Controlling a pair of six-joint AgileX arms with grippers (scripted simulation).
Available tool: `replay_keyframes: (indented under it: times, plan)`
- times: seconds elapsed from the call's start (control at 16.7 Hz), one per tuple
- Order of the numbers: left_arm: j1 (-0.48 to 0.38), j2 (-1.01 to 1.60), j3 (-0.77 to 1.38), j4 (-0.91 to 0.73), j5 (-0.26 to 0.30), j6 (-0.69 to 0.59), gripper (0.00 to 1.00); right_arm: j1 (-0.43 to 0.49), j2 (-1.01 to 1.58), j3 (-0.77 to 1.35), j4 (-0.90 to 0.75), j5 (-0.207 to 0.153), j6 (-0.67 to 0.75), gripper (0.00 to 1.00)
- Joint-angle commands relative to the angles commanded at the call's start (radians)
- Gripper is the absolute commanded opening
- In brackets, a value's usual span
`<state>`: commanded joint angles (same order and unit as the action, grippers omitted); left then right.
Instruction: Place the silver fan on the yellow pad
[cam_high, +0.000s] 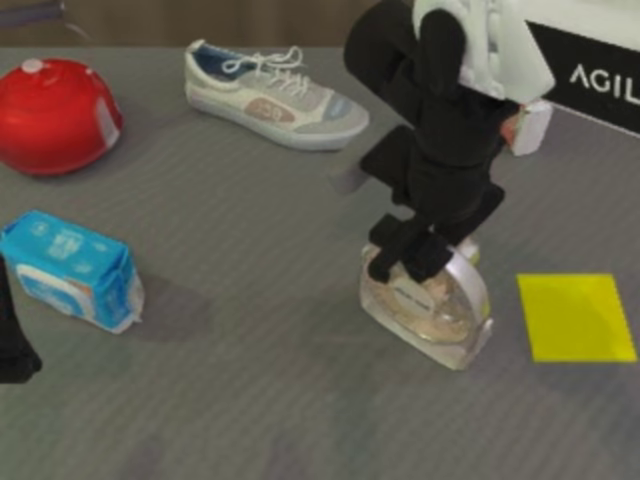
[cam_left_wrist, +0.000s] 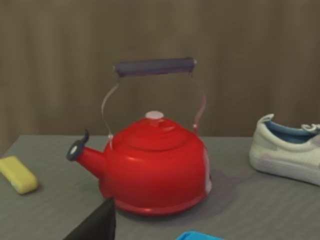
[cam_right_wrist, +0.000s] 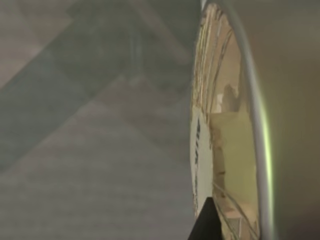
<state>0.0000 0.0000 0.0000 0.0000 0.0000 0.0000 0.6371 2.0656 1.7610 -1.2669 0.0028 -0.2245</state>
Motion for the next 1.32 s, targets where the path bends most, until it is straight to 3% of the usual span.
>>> replay_keyframes:
  times: [0.24,0.6,0.96,1.14,1.32]
  plan:
    - [0.0,0.0,0.0,0.0,0.0,0.0,1.0,0.0,0.003,0.018,-0.018,0.0,0.0,0.0]
    - [0.0,0.0,0.0,0.0,0.0,0.0,1.0,0.006,0.009,0.201,-0.193,0.0,0.0,0.0]
    - [0.0,0.0,0.0,0.0,0.0,0.0,1.0,-0.004,0.003,0.201,-0.2,-0.001,-0.012,0.0]
    - [0.0,0.0,0.0,0.0,0.0,0.0,1.0,-0.041,-0.022,0.159,-0.198,-0.001,-0.11,0.0]
    - [0.0,0.0,0.0,0.0,0.0,0.0,1.0,-0.106,-0.073,0.093,-0.187,-0.001,-0.299,0.0]
